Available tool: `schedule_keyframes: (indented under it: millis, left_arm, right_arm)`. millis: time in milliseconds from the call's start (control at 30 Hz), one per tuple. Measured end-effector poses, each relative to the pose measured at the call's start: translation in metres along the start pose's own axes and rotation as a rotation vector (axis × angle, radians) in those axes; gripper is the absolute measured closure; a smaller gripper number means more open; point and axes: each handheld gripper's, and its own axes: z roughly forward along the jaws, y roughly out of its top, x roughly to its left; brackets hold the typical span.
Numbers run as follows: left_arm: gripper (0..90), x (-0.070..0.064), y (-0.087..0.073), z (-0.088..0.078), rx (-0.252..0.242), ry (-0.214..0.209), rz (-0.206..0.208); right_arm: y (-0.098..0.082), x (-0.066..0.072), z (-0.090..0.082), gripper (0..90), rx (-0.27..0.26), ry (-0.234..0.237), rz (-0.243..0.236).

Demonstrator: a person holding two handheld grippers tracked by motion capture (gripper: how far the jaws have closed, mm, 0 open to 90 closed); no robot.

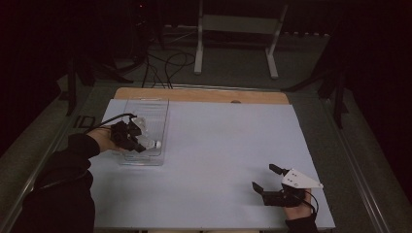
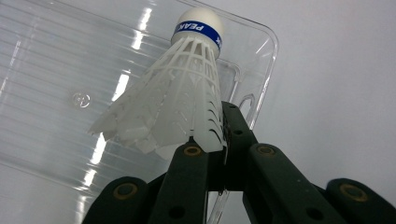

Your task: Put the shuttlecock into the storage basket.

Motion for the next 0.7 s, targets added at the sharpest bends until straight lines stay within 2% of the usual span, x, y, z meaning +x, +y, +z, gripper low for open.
schedule_keyframes:
  millis: [200,400,467,500,533,567,600,633,667,700]
  left_arm:
    - [87.6,0.001,0.002,0.002,0.008,0.003,0.004]
    - [84.9,0.001,0.005,0.004,0.011,0.004,-0.02]
    - [81.4,0.002,0.006,0.005,0.016,0.004,-0.047]
    - [77.0,0.002,0.008,0.005,0.021,0.014,-0.072]
    - [72.4,0.002,0.008,0.005,0.021,0.014,-0.072]
    - [62.0,0.004,0.01,0.005,0.028,0.023,-0.126]
    - [58.7,0.004,0.01,0.005,0.028,0.023,-0.126]
    - [48.6,0.006,0.011,0.004,0.025,0.039,-0.179]
    - [43.0,0.006,0.011,0.004,0.025,0.039,-0.179]
    - [33.7,0.009,0.012,0.004,0.033,0.07,-0.264]
  right_arm:
    - [0.0,0.0,0.0,10.3,0.001,0.0,0.002]
    - [0.0,0.0,0.0,10.3,0.004,0.001,0.001]
    - [0.0,0.0,0.0,10.3,0.005,0.0,0.0]
    - [-0.001,0.0,0.001,10.3,0.006,0.0,0.001]
    - [-0.001,0.0,0.001,10.3,0.006,0.0,0.001]
    - [0.0,0.0,0.0,10.3,0.005,-0.001,0.002]
    - [0.0,0.0,0.0,10.3,0.005,-0.001,0.002]
    - [-0.001,0.0,0.0,10.3,0.005,-0.002,0.0]
    - [-0.001,0.0,0.0,10.3,0.005,-0.002,0.0]
    - [-0.001,0.0,0.0,10.3,0.006,-0.002,0.001]
